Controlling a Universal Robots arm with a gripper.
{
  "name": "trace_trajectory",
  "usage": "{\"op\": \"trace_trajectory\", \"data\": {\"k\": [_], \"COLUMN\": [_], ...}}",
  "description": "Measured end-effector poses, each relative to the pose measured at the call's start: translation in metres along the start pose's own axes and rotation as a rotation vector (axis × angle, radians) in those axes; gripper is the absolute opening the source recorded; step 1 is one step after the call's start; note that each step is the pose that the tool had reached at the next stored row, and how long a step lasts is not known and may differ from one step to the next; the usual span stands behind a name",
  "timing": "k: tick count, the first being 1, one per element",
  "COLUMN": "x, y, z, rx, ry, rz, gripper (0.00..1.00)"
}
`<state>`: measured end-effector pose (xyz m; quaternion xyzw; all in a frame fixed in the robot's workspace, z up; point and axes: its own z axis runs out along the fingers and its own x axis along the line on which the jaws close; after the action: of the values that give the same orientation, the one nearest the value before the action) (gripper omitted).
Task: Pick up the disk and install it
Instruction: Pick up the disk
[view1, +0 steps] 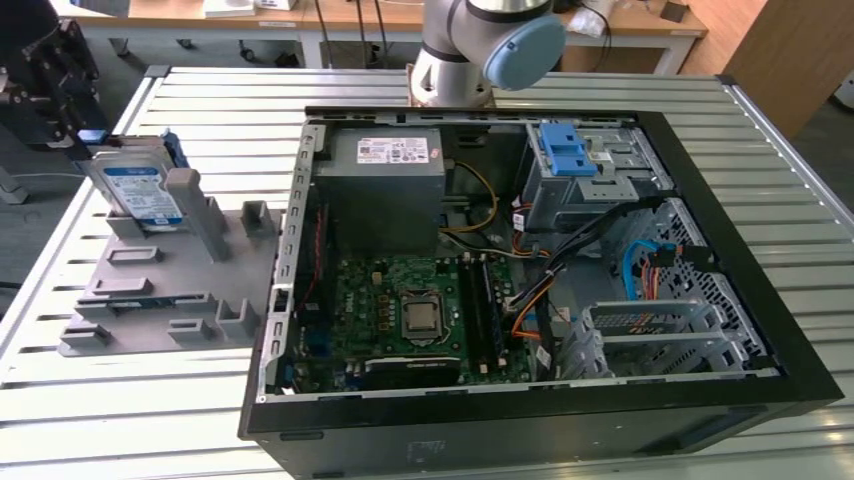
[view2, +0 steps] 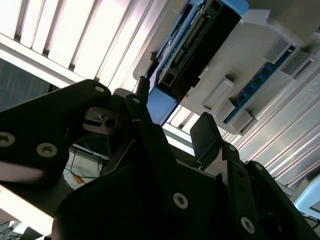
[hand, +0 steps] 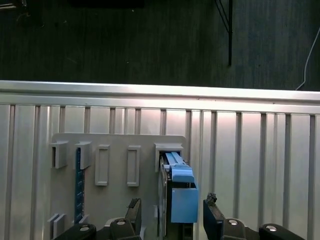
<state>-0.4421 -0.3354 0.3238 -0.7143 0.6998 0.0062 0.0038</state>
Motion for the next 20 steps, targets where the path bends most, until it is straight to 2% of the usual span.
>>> {"op": "trace_trajectory", "data": {"k": [4,17,20], "x": [-0.0025,-0.0039,-0.0059], "y": [0.0002,0.0052,0.0058], "z": [0.0039,0.0154,0.0189], "rx": [0.0003,0.0004,0.0007], "ry": [-0.0001,-0.0010,-0.0011], "rz": [0.013,0.019,0.038], "gripper": [0.60,0.60,0.59]}}
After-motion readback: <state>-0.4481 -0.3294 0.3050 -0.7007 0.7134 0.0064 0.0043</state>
